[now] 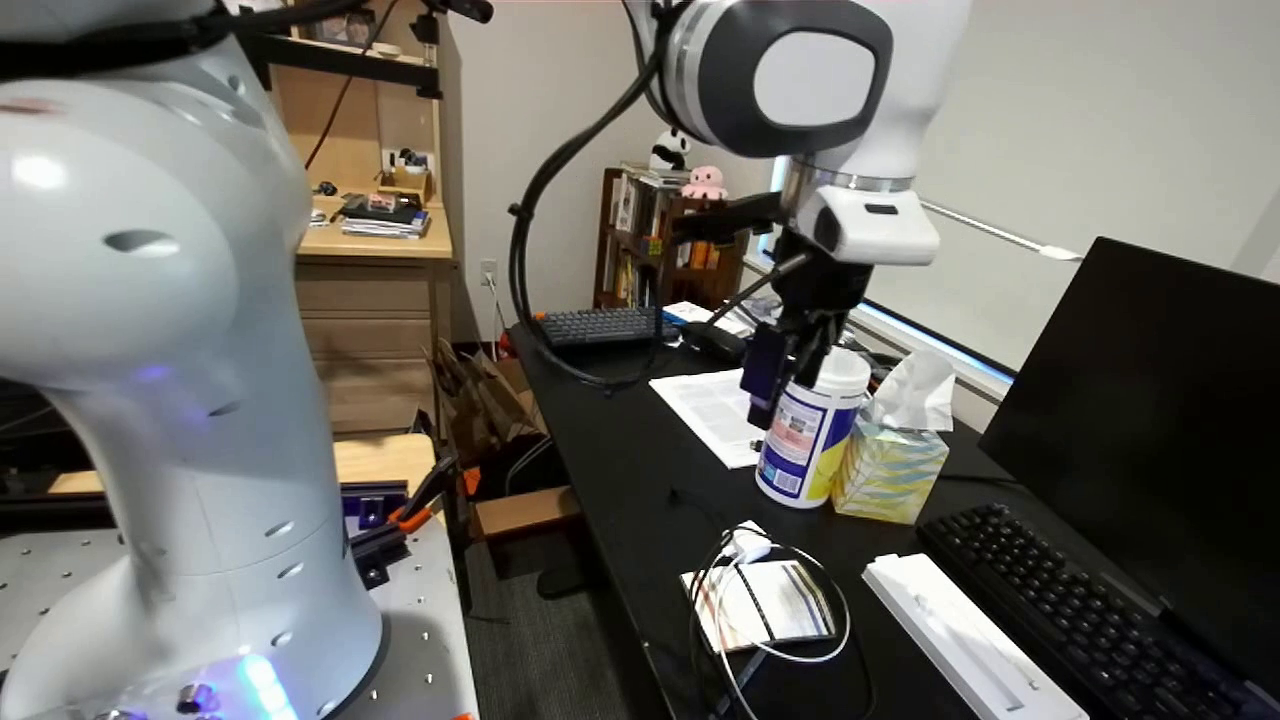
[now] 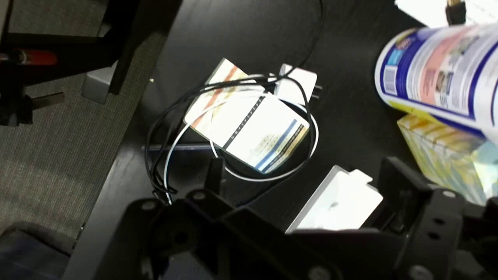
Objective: Pick up the white box from the table and move it to the right
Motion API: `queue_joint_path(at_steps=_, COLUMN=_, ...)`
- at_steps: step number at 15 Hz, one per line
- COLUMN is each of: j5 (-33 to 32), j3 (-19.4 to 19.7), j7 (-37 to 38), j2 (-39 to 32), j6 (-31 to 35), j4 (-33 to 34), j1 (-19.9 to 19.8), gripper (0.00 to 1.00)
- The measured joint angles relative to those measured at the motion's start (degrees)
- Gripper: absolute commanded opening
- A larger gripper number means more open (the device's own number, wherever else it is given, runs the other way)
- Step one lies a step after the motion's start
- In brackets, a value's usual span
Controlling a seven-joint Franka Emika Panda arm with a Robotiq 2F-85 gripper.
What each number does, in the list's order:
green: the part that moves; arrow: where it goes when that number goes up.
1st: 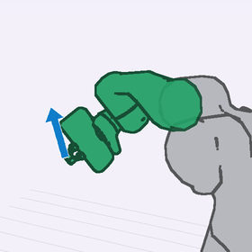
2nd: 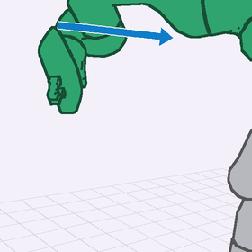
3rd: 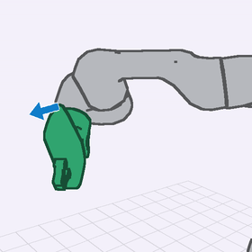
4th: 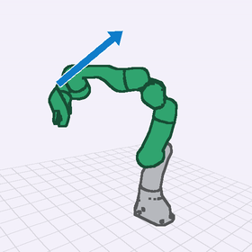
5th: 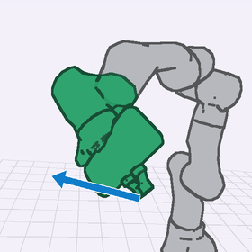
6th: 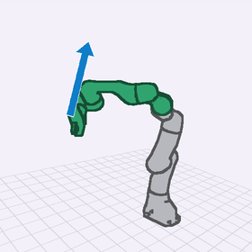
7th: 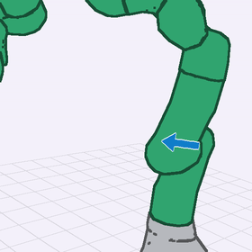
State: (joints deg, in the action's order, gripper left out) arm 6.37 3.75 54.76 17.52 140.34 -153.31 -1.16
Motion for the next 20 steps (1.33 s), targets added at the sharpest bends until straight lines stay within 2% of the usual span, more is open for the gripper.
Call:
queue_joint_path(at_steps=2, j5=-0.11, j3=-2.52, j7=-2.62, j2=2.02, j6=-1.44, j4=-1.35, j1=0.87, gripper=1.0)
queue_joint_path(at_steps=4, j5=-0.11, j3=-5.1, j7=-3.69, j2=2.74, j6=1.28, j4=-2.47, j1=1.7, gripper=1.0)
queue_joint_path(at_steps=8, j5=-0.44, j3=-6.14, j7=-4.71, j2=2.84, j6=2.06, j4=-2.91, j1=1.97, gripper=1.0)
queue_joint_path(at_steps=13, j5=-2.83, j3=-7.84, j7=-13.96, j2=2.66, j6=-2.91, j4=-2.11, j1=2.2, gripper=1.0)
queue_joint_path(at_steps=20, j5=-2.54, j3=-9.55, j7=-30.17, j2=0.93, j6=-2.92, j4=-1.47, j1=5.73, gripper=1.0)
